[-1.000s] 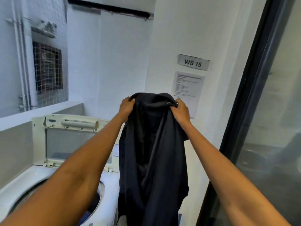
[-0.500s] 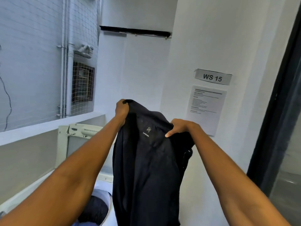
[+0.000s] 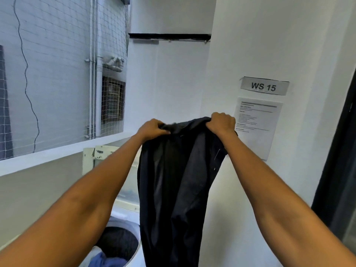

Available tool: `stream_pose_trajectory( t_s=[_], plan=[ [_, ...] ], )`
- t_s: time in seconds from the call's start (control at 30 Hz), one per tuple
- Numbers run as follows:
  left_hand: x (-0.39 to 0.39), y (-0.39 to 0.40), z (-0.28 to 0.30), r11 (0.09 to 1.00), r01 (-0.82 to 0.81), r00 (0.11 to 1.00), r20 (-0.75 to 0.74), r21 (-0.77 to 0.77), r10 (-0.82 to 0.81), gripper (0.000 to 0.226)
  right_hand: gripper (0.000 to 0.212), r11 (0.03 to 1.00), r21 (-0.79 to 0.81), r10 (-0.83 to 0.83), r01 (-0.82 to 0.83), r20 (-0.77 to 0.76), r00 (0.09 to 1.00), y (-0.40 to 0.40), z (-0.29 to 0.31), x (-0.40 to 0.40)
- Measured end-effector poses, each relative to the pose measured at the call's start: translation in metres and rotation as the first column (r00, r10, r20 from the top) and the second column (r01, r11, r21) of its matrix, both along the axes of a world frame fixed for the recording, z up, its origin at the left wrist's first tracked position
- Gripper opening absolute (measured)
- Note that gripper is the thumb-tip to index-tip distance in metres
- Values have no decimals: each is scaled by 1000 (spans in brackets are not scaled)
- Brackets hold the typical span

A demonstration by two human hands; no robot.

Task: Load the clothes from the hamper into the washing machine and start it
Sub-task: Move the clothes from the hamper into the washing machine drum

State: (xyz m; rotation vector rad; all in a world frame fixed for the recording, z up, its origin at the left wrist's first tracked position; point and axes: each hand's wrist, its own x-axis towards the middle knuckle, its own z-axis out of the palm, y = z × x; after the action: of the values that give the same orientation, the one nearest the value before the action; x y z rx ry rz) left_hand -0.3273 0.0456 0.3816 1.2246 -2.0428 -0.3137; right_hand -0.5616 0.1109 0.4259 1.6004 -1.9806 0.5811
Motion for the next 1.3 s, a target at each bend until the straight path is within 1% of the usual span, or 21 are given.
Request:
stream_pose_trajectory(
  t_s=[0.07,0.13,0.2,0.27,0.33,0.4,0.47,0.53,0.57,0.6,0.63,0.67,0.73,0.8,0.9,0.93,0.97,1.07,1.1,1.2,1.3],
  plan=[
    [-7,4,3,986,-127,964,-246,-109,97,30,48,996,78,-42,53,-130,991,2,-2,-6],
    [-17,6,5,984,-155,916,-386,-85,111,31,63,976,212,-32,55,-111,993,1,-4,-11],
    [-25,5,7,990,-136,857,-504,-24,105,34,62,921,389,9,-30,57,998,-4,-4,-15],
    [-25,7,9,996,-92,796,-600,14,82,36,54,865,474,34,-164,271,962,-7,0,-19],
    [-25,7,6,998,-56,757,-650,27,60,34,48,890,404,57,-211,362,931,-8,6,-24],
    [-27,6,5,999,-30,729,-683,29,41,34,37,950,224,102,-217,433,895,-9,11,-24],
    [-32,4,6,999,13,626,-779,48,29,29,19,961,-36,247,-275,558,792,-11,17,-18],
    [-40,10,9,989,117,479,-878,94,26,30,14,876,-225,455,-426,678,577,-9,25,-3],
    [-45,12,10,973,199,483,-876,114,4,38,18,815,-280,524,-508,731,437,-6,30,6],
    [-50,14,11,947,299,541,-839,119,-65,48,23,755,-317,567,-575,756,327,-2,35,13],
    [-56,18,9,902,415,579,-800,119,-160,52,29,703,-335,597,-627,758,263,2,39,18],
    [-62,21,7,853,506,587,-774,124,-236,52,34,662,-336,619,-670,749,236,4,41,21],
    [-71,32,8,800,580,566,-782,151,-262,44,39,612,-306,630,-730,747,215,6,40,20],
    [-77,38,11,810,573,497,-840,127,-220,32,54,572,-273,595,-773,787,163,8,29,16],
    [-89,39,13,895,445,328,-934,19,-143,19,76,555,-394,580,-732,815,1,13,-11,9],
    [-93,37,14,920,392,257,-962,14,-95,21,81,580,-419,579,-699,816,-8,16,-30,8],
    [-97,35,16,939,344,198,-979,20,-52,24,85,611,-388,562,-689,827,33,20,-52,8],
    [-103,34,24,950,310,120,-993,50,13,33,97,675,-114,433,-729,861,267,26,-125,15],
    [-104,34,26,945,323,112,-993,58,22,33,98,690,-50,383,-722,872,305,26,-149,17],
    [-103,38,31,937,345,80,-996,64,39,33,100,683,62,233,-728,926,298,25,-201,37],
    [-83,32,30,956,283,47,-997,78,68,37,73,715,71,153,-696,955,255,20,-222,54]
  ],
)
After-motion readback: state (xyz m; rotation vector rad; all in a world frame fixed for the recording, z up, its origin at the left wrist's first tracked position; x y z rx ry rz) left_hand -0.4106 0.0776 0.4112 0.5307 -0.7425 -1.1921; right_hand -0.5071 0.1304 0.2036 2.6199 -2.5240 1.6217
